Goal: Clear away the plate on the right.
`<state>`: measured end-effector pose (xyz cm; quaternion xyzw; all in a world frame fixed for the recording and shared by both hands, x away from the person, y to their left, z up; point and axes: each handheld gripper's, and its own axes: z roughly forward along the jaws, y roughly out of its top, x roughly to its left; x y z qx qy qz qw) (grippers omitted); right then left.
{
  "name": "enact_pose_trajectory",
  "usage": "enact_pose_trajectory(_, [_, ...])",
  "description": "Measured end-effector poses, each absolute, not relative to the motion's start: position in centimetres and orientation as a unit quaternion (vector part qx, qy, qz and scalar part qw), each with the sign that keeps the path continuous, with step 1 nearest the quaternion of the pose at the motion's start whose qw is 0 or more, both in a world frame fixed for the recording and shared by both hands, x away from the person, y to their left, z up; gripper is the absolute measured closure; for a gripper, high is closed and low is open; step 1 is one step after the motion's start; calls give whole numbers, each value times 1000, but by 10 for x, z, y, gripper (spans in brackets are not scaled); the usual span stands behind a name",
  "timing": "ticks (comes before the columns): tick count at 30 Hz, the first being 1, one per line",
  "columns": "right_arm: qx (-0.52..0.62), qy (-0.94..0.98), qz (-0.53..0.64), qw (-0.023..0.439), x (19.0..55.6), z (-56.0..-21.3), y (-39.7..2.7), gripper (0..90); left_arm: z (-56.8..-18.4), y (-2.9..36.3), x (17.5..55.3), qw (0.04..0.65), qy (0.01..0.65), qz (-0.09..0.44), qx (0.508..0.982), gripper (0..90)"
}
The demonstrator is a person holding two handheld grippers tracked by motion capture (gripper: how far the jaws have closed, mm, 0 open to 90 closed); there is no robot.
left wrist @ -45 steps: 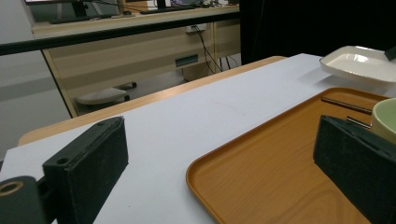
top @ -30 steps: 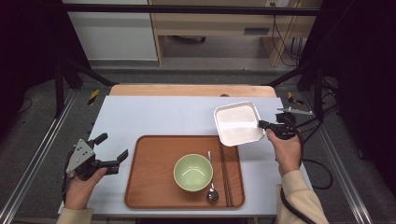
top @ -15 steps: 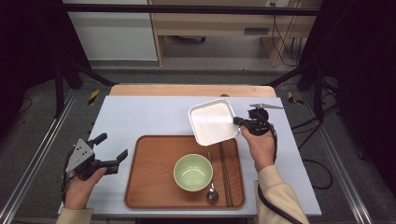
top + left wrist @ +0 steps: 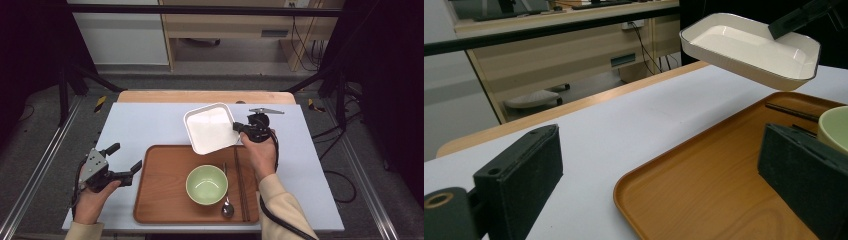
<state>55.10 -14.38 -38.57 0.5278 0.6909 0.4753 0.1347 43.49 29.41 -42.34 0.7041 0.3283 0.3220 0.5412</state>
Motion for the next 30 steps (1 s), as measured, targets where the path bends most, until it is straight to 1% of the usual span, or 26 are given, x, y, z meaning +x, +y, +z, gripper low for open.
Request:
enact_pose_trajectory(7, [522,688,489,128,549,-394,-126,893,-408,273,446,541,320,320,709,52])
enact_pose_trajectory(12, [518,685,496,129,546,-393,-114,893,-395,251,459,533,314,311,722,85])
enact_pose_trajectory(13, [514,686,498,130,545,-393,-112,893,-392,246,462,532,315,309,723,106])
enact_pose_trajectory(16, [511,685,502,131,543,-393,-107,893,-385,229,470,527,322,303,726,117])
enact_pose_trajectory(22, [508,679,511,142,536,-393,-102,893,-383,198,483,520,341,290,728,134])
enact_pose_trajectory(26, [508,673,517,148,532,-394,-101,893,-385,185,488,520,356,286,722,157])
enact_pose_trajectory(30, [508,669,520,153,529,-392,-100,893,-387,178,491,513,361,295,720,189])
